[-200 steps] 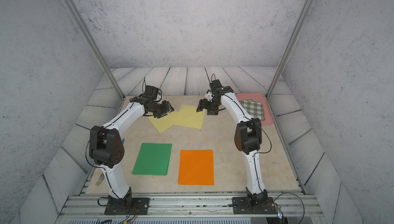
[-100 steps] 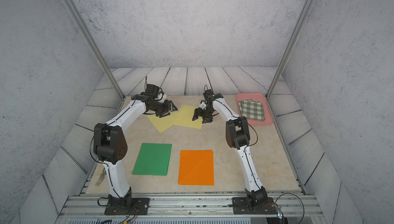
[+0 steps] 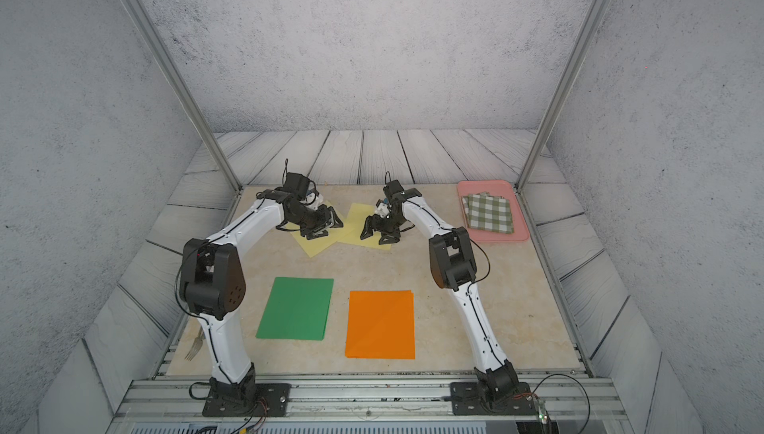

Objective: Sort the scattered colored papers by color
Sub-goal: Pick up the colored paper from the center of the board.

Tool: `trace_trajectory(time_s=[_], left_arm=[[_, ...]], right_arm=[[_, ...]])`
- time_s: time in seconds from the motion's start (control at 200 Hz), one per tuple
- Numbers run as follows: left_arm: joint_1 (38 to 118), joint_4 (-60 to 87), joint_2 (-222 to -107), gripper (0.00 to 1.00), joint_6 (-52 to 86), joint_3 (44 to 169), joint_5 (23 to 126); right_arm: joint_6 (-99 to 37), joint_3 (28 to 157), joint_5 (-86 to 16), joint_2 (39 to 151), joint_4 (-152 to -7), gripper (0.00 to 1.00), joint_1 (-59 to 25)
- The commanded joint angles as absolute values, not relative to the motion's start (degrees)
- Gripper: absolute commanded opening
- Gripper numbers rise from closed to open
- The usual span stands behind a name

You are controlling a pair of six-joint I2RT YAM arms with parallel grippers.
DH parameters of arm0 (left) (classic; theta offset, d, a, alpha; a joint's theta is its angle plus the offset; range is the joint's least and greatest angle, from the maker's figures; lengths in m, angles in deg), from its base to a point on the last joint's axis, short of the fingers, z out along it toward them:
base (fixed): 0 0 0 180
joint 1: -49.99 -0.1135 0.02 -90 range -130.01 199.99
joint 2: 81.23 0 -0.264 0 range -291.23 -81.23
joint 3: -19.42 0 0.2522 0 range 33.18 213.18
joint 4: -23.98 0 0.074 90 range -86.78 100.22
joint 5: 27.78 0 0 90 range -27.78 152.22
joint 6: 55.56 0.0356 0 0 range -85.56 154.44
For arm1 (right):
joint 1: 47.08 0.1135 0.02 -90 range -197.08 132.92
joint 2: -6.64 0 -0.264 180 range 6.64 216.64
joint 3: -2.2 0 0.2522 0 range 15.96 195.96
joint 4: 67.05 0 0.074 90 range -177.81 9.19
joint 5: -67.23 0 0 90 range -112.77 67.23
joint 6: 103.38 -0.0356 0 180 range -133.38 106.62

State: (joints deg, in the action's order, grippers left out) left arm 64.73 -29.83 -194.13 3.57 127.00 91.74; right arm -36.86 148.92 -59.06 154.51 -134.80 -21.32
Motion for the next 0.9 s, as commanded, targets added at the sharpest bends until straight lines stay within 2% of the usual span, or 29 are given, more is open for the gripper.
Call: trace_trajectory(time_s=[0.0,0.295,0.455,0.631,0.896], left_arm=[[64.4,-29.2,-191.6,0.69,4.4,126.1,92.6],[64.4,-27.4,-192.4,0.69,4.1,125.2,95.1],[64.6,-24.3,-194.7,0.7,3.9,125.3,100.6],[66.7,-22.3,-200.2,0.7,4.6,129.1,107.4],[70.4,-24.3,-210.0,0.69,4.6,136.2,109.7]], right_arm=[[-37.5,143.5,-56.2,155.3,-134.7,0.81,-21.6],[-38.6,120.4,-52.2,145.0,-127.0,0.81,-25.2],[-37.4,110.4,-50.0,138.6,-125.4,0.81,-26.2],[-37.0,105.2,-47.9,134.3,-126.6,0.81,-26.3],[-33.7,100.5,-44.2,128.6,-131.4,0.81,-26.3]])
